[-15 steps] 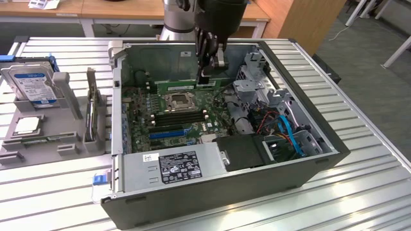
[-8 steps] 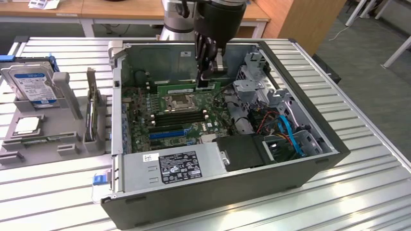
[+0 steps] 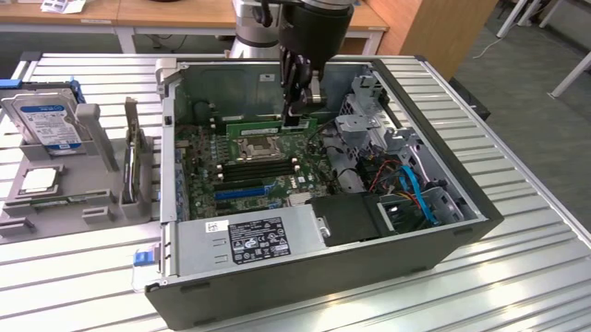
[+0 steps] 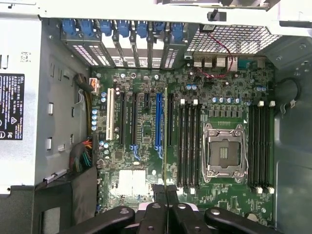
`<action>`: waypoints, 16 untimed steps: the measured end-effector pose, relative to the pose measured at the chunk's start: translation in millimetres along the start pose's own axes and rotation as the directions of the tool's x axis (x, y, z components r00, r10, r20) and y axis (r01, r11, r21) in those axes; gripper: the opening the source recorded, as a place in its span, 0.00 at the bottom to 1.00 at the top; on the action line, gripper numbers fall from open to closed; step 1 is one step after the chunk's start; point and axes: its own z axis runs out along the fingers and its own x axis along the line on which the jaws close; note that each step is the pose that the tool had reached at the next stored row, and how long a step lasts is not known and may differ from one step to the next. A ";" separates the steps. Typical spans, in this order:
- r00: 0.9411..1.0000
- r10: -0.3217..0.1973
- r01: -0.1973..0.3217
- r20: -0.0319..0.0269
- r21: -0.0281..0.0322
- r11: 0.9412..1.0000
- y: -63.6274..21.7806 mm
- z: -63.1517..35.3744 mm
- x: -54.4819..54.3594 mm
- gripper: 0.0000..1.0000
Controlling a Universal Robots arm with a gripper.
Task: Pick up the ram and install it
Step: 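Pick up the ram and move it above insertion slot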
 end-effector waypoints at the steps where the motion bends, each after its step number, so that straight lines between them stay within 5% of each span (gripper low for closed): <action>1: 1.000 0.000 0.000 0.000 0.000 1.000 0.0 0.1 -0.5 0.12; 16: 1.000 0.000 0.000 0.000 0.000 1.000 -0.1 3.0 -20.0 0.12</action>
